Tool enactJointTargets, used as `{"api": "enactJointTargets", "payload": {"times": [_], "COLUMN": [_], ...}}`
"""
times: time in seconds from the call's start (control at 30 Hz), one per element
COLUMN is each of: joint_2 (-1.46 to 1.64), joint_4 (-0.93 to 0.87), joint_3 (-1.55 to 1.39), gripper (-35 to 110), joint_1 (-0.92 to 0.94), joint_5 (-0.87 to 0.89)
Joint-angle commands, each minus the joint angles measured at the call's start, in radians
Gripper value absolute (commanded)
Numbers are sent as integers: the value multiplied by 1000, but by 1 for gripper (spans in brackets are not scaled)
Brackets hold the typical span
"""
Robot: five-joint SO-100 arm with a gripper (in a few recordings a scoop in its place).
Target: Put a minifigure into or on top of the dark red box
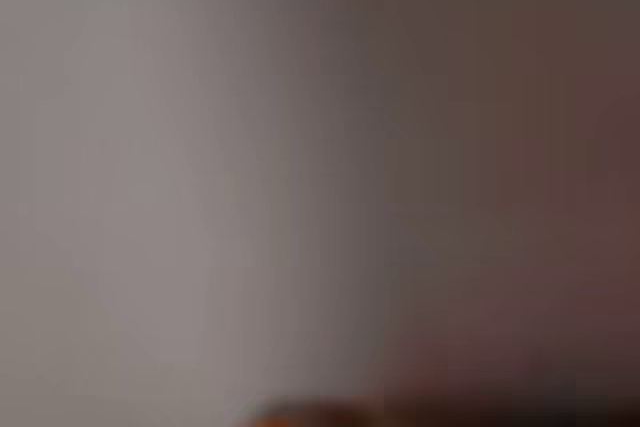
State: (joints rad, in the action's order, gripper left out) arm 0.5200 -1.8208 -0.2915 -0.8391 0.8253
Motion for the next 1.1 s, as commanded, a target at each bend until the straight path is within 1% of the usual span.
{"api": "enactJointTargets", "payload": {"times": [0.0, 1.07], "joint_2": [97, 60], "joint_4": [-14, -14], "joint_3": [-25, 21], "gripper": [21, 20], "joint_1": [-11, -2], "joint_5": [-3, -54]}}
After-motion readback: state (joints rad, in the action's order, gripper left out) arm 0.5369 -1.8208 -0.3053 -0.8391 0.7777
